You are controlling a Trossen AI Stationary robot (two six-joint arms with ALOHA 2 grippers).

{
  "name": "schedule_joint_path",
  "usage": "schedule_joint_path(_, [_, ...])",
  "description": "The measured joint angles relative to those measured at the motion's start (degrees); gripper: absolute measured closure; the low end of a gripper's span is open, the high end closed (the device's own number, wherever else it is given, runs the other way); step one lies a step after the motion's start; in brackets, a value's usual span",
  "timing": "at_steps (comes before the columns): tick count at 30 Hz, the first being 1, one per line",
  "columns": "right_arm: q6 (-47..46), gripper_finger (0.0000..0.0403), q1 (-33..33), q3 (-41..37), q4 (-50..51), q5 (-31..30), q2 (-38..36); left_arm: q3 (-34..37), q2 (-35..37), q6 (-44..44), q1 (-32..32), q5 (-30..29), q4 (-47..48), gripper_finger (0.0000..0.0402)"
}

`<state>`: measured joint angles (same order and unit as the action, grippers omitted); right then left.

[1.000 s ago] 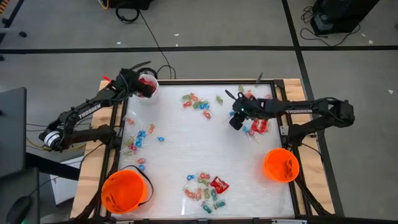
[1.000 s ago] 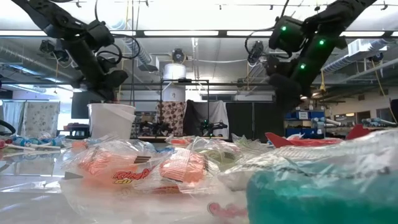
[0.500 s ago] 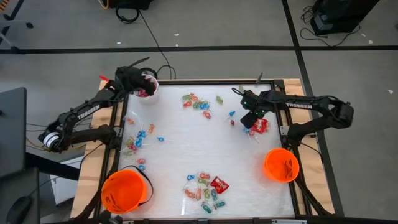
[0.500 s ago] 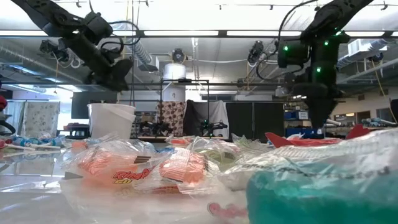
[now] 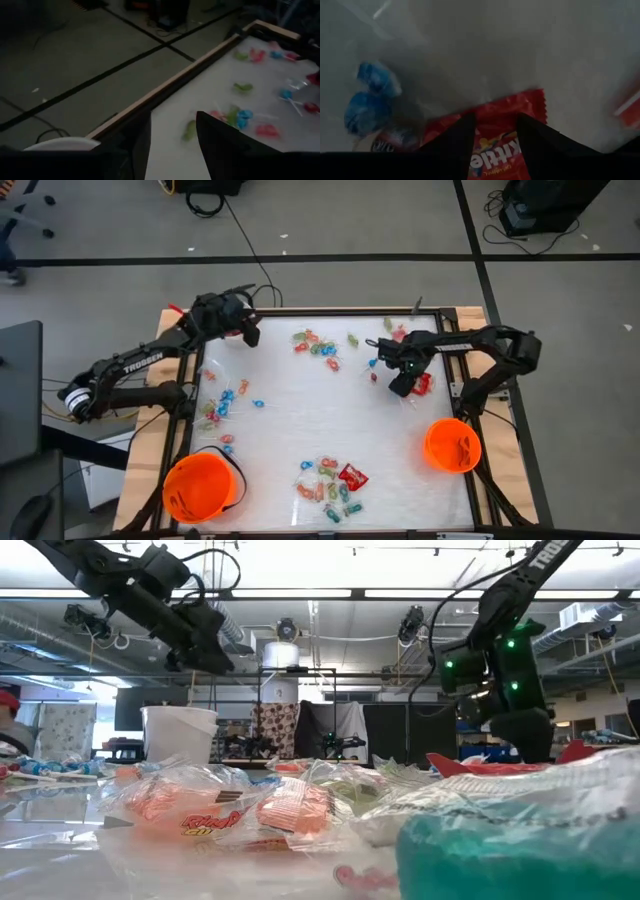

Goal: Sort candy by brand, put in halloween buckets
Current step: Put the top right skittles into the bucket

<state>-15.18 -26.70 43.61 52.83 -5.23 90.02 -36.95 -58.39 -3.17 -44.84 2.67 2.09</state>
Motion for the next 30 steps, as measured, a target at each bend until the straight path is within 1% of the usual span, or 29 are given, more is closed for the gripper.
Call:
schedule_joint_path(3, [1.82, 0.0239, 0.14, -0.37, -0.05, 0.85, 1.88, 0.00, 0.00, 0.10, 1.34, 0.00, -0.49, 0.0238])
schedule_joint_path(6, [1.85, 0.0255, 0.22, -0.28, -0.19, 0.61, 2.60, 0.00, 0.00, 0.13, 1.99, -0.01, -1.32, 0.0238])
schedule_joint_path(8, [2.10, 0.0283, 0.24, -0.25, -0.46, 0.89, 2.37, 0.00, 0.00, 0.08, 2.21, -0.03, -1.85, 0.0238])
schedule_joint_path(12, [1.99, 0.0373, 0.42, 0.04, -1.33, 1.06, 0.34, 0.00, -0.03, 0.13, 2.29, -0.01, -3.67, 0.0239])
schedule_joint_path(13, [2.29, 0.0386, 0.41, 0.14, -1.58, 1.18, -0.25, 0.00, -0.09, 0.13, 2.30, -0.01, -4.28, 0.0239])
schedule_joint_path(16, [2.36, 0.0389, 0.67, 0.05, -3.32, 1.08, -1.76, 0.00, -0.11, -0.05, 2.41, -0.01, -5.09, 0.0239])
schedule_joint_path(18, [2.98, 0.0395, 0.98, 0.07, -5.56, -0.06, -2.81, 0.00, -0.11, -0.49, 2.59, 0.01, -5.57, 0.0239])
schedule_joint_path(24, [3.33, 0.0395, 3.18, 0.14, -13.92, -7.88, -7.42, 0.00, -0.11, -2.18, 2.60, 0.03, -6.60, 0.0239])
schedule_joint_path(30, [7.88, 0.0397, 4.83, 0.16, -23.70, -8.60, -13.47, 0.08, -0.11, -4.02, 2.92, 0.20, -6.62, 0.0239])
